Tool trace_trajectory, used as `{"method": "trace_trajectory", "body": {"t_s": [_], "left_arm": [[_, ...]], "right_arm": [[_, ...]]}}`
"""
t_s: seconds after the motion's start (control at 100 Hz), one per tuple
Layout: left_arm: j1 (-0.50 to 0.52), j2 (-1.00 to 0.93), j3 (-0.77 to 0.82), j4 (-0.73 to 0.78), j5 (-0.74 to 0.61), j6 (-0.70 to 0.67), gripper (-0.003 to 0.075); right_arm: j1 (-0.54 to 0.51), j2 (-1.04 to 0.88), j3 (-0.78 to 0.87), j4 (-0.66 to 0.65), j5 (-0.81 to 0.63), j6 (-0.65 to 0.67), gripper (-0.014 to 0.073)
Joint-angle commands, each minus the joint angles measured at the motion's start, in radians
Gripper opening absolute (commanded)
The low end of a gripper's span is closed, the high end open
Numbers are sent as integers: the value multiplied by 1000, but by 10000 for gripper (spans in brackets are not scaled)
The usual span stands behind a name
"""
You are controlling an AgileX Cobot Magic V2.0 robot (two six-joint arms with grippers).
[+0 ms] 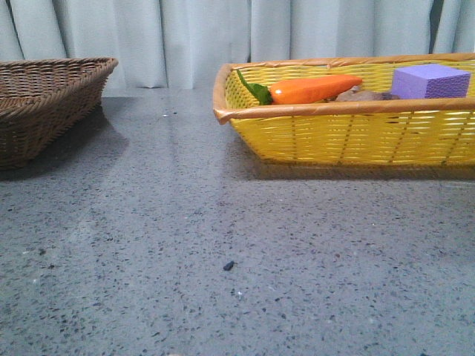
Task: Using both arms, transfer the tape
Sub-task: 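Lift the tape roll with the left gripper and lower it into the brown basket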
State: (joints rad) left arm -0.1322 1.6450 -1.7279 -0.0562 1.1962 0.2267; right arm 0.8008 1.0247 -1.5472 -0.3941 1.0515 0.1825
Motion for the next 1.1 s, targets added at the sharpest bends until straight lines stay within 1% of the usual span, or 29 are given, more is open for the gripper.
{"method": "trace_trajectory", "body": {"t_s": [0.0, 0.22, 0.44, 0.58, 0.7, 0.8, 0.89, 1.09], "left_arm": [[7, 0, -33, -48, -67, 7, 95], [7, 108, -30, -52, -56, 7, 95], [14, 171, -30, -52, -67, 7, 104], [14, 188, -30, -54, -69, 7, 153], [14, 189, -30, -54, -71, 7, 245], [14, 189, -30, -54, -71, 7, 302], [14, 188, -30, -54, -71, 7, 315], [14, 142, -33, -57, -56, 7, 314]], "right_arm": [[-4, -12, -21, -40, -77, 0, -65], [-4, -12, -21, -40, -77, 0, -65], [-4, -12, -21, -40, -77, 0, -65], [-4, -12, -21, -40, -77, 0, -65], [-4, -12, -21, -40, -77, 0, -65], [-4, -12, -21, -40, -77, 0, -65], [-4, -12, -21, -40, -77, 0, -65], [-4, -15, -21, -49, -77, 0, -65]]}}
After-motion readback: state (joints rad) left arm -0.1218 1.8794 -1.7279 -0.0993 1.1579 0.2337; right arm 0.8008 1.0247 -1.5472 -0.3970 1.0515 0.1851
